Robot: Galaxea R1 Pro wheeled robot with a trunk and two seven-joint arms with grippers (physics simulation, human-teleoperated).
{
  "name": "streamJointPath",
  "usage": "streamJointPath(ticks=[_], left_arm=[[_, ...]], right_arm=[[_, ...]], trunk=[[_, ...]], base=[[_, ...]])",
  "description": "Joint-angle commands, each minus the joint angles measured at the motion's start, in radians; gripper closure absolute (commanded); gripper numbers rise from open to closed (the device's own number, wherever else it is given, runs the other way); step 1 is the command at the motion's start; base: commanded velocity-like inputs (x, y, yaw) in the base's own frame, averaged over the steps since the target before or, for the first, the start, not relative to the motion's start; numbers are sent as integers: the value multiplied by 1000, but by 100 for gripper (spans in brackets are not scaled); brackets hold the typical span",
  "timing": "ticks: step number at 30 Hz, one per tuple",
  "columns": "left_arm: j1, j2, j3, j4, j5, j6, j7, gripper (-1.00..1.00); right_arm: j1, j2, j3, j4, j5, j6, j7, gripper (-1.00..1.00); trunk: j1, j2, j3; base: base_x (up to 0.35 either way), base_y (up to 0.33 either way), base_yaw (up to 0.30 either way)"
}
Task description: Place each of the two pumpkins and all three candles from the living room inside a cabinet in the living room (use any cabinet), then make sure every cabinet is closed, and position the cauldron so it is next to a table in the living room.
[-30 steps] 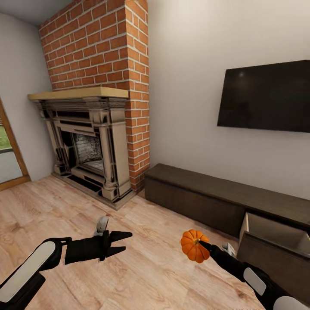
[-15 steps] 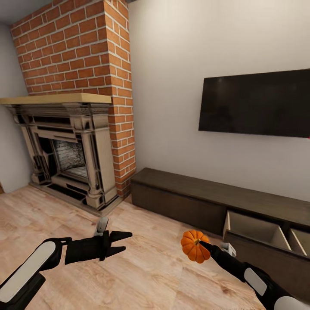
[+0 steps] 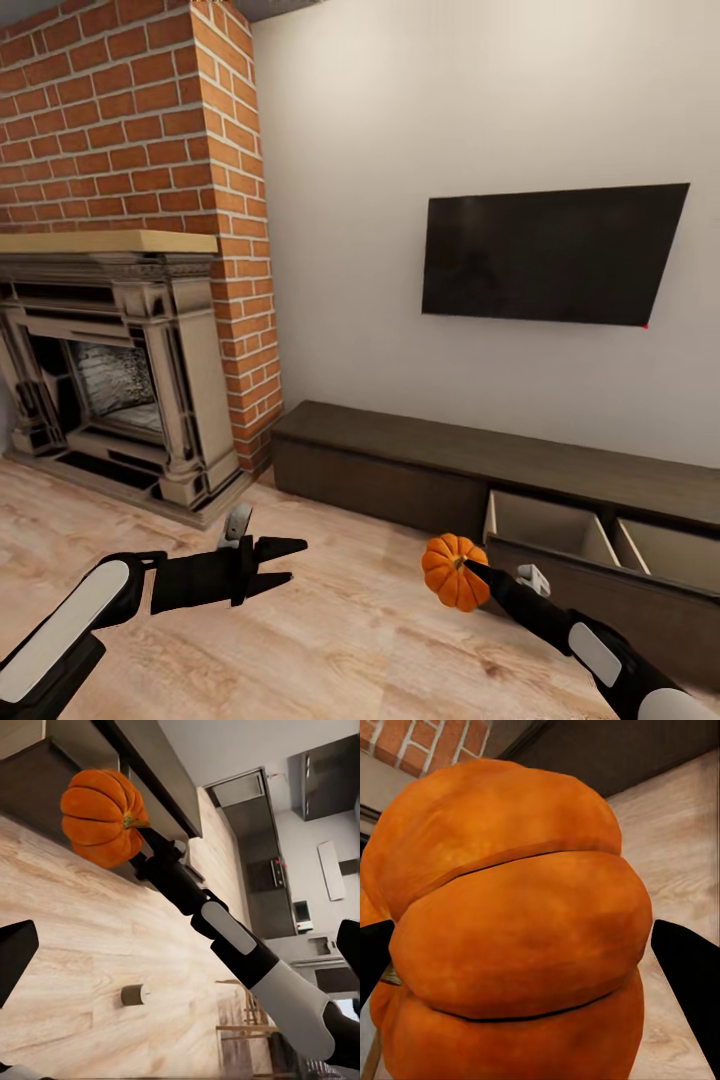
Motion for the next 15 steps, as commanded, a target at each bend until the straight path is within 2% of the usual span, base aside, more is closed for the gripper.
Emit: streamJointPath(ticks=[1, 7, 10, 13, 15], left_arm=[[-1, 1, -1, -1, 7, 1, 6, -100], [-1, 2, 0, -1, 7, 1, 6, -100], [-1, 2, 0, -1, 7, 1, 6, -100], [-1, 1, 0, -1, 6, 2, 6, -100], [0, 0, -1, -3, 6, 2, 6, -100]], right_arm=[[-1, 0, 2, -1, -13, 7, -1, 100], [4, 0, 3, 2, -14, 6, 6, 100], [6, 0, 3, 34, -14, -2, 17, 100], [7, 0, 3, 133, -14, -23, 74, 100], [7, -1, 3, 209, -14, -61, 142, 100]], trunk=[[-4, 7, 3], [-27, 49, 29], [-39, 70, 42], [-50, 91, 55], [-58, 105, 63]], base=[[0, 0, -236], [0, 0, -236], [0, 0, -236], [0, 0, -236], [0, 0, -236]])
